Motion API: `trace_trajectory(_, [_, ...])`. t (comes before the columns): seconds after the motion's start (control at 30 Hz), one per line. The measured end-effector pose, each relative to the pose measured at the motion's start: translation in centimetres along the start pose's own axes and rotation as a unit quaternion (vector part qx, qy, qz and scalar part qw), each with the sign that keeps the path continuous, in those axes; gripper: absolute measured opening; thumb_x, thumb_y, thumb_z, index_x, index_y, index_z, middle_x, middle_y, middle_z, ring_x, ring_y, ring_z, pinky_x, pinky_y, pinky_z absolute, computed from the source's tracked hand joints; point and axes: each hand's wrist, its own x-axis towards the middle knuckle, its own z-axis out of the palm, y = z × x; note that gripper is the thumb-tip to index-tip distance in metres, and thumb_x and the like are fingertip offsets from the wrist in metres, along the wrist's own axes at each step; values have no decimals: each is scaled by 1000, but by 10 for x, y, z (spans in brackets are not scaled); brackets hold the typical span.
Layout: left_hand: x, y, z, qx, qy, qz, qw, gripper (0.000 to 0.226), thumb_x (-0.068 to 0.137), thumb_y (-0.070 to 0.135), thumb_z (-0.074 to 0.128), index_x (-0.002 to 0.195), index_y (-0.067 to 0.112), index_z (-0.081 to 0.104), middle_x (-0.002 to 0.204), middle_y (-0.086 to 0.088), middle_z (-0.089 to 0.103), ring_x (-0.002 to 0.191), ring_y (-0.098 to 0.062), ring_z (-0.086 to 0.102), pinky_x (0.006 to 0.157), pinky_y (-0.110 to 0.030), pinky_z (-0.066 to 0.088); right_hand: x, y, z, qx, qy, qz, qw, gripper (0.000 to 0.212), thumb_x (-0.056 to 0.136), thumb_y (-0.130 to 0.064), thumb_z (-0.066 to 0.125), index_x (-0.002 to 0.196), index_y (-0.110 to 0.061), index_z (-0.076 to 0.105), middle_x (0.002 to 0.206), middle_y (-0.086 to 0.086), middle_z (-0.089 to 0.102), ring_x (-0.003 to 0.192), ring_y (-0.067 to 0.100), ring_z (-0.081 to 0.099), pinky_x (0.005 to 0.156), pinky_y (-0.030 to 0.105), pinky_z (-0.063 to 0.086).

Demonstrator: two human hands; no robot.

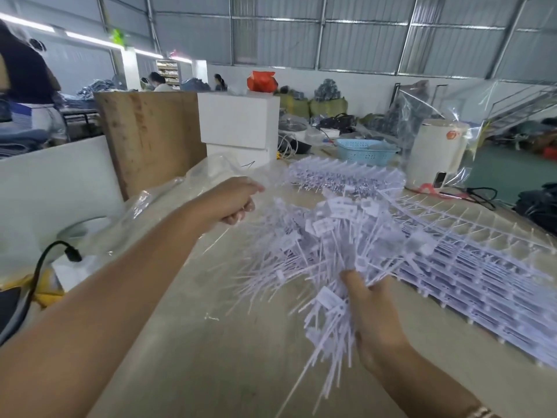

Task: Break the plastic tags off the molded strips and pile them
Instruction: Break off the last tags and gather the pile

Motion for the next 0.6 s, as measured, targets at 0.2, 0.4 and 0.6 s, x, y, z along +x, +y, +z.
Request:
trace_trajectory(0.2, [5,16,-8,55,-7,6,998,38,97,38,41,132,23,46,68,-2,53,33,-5,36,35,-14,29,3,-39,-12,74,-41,-57,995,17,88,-25,59,96,-29,45,103,17,53,91,36,56,82,52,49])
trace_trajectory(0.4, [7,37,-22,27,29,26,999,32,93,46,46,114,24,56,66,-1,55,30,-5,41,34,-10,32,11,-56,22,138,-152,-58,977,48,80,-28,64,122,-18,44,107,12,55,101,32,56,93,48,44])
trace_trajectory(0.6, [7,49,-36,93,77,95,988,35,95,40,41,121,24,59,56,-1,51,35,-8,39,36,-15,30,10,-5,60,-32,-226,-60,972,56,91,-20,54,140,-28,27,107,-6,56,109,29,52,78,25,52])
